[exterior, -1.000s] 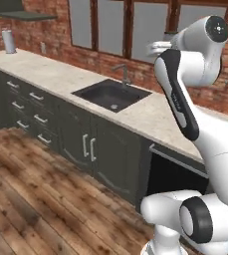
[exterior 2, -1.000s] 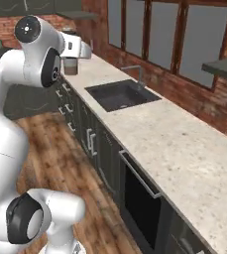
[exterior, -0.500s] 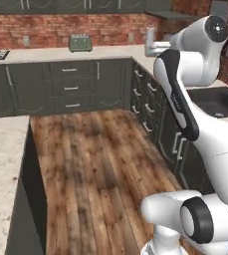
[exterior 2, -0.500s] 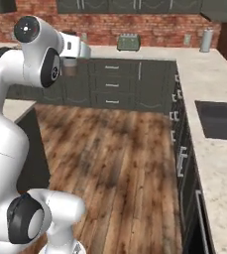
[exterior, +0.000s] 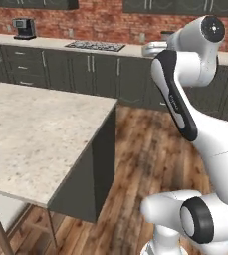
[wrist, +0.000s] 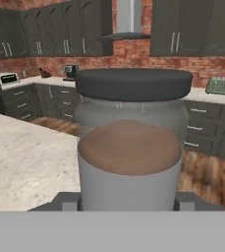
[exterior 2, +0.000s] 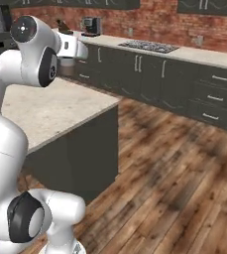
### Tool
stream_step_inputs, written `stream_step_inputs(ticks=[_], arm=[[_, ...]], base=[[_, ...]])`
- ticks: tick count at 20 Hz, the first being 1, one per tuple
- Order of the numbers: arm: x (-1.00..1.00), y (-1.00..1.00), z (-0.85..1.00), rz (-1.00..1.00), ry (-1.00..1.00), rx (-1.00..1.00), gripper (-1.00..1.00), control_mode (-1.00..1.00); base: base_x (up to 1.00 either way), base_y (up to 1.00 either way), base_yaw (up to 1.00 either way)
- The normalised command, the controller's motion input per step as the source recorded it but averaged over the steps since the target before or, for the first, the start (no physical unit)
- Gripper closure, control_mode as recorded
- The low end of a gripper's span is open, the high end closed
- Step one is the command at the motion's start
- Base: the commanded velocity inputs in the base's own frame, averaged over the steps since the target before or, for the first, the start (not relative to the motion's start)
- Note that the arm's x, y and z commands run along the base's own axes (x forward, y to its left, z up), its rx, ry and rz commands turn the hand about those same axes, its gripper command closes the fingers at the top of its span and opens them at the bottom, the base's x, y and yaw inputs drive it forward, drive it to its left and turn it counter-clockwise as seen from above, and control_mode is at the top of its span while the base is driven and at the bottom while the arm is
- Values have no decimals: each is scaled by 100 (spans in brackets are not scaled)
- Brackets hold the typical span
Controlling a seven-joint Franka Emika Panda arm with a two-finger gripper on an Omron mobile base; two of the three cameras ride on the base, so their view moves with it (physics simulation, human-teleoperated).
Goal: Take the cinnamon bottle from the cabinet and place it on the dining table, next to the plate with the cupcake. Then take the chocolate from the dining counter and place it on the cupcake plate.
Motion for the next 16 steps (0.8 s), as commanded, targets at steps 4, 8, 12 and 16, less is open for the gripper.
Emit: stream_step_inputs(ticks=[4,8,12,16], arm=[[0,0,0,0,0,0,100,100],[0,0,0,0,0,0,100,100],[0,0,0,0,0,0,100,100],[0,0,0,0,0,0,100,100]], base=[[11,-29,72],[12,-37,67],[3,14,36],[-3,100,-9]])
